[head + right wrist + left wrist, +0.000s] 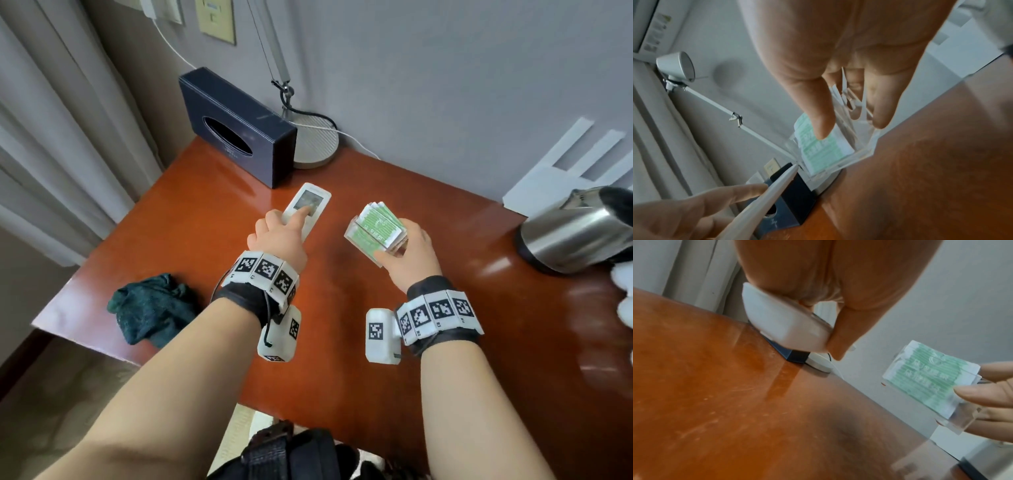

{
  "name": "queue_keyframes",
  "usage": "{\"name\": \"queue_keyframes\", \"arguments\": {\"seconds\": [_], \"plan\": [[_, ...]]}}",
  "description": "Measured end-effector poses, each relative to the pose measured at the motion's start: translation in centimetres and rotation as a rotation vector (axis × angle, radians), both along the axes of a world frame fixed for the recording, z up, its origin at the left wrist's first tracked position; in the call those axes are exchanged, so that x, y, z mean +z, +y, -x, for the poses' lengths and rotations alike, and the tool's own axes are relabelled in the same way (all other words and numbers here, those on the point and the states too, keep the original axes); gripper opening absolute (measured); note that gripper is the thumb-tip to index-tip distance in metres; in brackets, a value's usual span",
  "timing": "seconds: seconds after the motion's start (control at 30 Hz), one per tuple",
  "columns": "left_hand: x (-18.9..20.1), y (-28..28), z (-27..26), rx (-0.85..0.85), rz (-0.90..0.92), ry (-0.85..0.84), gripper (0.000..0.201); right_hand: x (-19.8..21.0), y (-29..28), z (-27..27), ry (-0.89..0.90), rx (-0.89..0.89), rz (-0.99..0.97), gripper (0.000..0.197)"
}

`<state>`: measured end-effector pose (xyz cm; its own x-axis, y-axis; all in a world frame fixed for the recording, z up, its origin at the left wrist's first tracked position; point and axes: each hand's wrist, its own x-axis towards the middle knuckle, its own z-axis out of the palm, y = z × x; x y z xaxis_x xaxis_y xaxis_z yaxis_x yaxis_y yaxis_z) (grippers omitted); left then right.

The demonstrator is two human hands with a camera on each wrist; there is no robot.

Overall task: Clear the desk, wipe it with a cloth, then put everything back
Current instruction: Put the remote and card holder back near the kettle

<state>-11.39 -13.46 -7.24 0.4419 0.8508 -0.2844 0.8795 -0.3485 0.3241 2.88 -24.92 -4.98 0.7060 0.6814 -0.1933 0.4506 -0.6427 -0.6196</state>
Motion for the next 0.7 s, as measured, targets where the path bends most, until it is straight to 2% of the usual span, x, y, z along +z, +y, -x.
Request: {"name": "queue_keyframes", "arguments": {"seconds": [0.27,0.7], "plan": [[2.1,-8.4,-3.8,-0.023,-0.085,-0.067,0.068,2.1,-9.7,-3.6,-0.023,-0.044,-0.114,0.056],[2.7,-29.4,-13.9,-0.029,-0.09,-0.186,0.062,5.4,-32.6,-12.5,-0.08,-0.097,-0.107,0.044]]}}
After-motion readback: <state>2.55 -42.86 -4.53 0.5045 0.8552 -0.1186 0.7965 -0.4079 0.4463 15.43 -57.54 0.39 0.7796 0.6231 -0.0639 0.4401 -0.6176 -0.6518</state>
